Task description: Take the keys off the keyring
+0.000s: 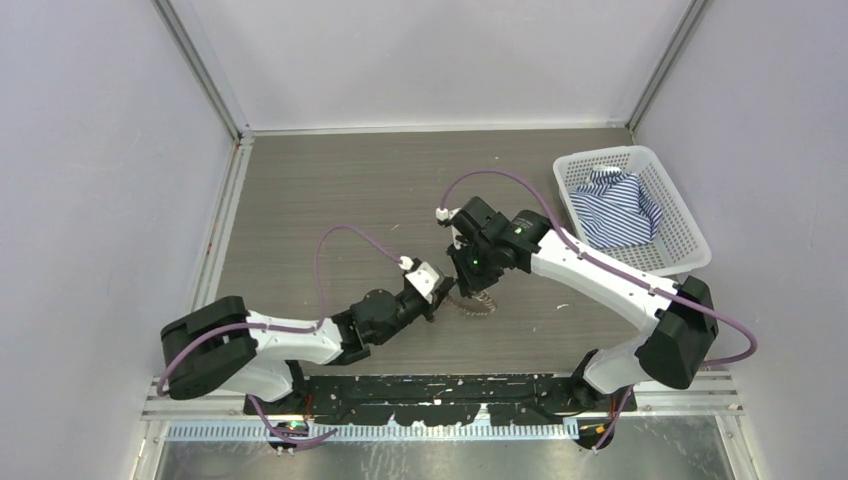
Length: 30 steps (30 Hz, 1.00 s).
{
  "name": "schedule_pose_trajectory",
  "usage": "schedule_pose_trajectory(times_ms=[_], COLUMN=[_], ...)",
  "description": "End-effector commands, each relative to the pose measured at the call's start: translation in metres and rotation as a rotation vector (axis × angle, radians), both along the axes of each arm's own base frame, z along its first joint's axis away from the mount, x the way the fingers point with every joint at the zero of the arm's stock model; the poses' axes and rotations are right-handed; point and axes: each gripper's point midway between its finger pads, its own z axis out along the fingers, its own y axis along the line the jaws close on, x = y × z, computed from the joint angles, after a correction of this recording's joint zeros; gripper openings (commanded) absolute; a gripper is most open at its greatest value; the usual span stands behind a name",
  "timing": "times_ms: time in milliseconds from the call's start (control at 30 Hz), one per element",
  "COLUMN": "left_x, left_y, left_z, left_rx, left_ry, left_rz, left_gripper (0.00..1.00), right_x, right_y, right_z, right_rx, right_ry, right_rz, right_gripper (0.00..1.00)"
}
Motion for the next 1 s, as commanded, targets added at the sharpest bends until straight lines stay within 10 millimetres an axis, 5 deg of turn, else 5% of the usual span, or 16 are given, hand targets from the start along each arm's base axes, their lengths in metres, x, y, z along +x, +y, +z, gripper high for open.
schedule_pose_trajectory(times_ms=[0, 333, 567, 967], left_x=[-0.005, -0.030, -0.034, -0.042], left_y=[-0.003, -0.003, -0.002, -0.002], left_z=[0.012, -0.011, -0.008, -0.005], left_rx=[-0.129, -0.151, -0.171, -0.159], left_ry=[-0.011, 0.065, 0.085, 0.125], left_rz=[0.094, 0.167, 0.158, 0.113], left_gripper=[0.01, 0.01, 0.01, 0.14], right_x=[0.007, 0.009, 0.018, 0.007], right_y=[-0.002, -0.014, -0.023, -0.021], right_z=[-0.008, -0.035, -0.030, -0.032], right_rx=[0.016, 0.054, 0.050, 0.098], right_ry=[-0.039, -0.081, -0.159, -0.153], right_rz=[-0.056, -0.210, -0.230, -0.164], right_gripper=[0.01, 0.01, 0.01, 0.01])
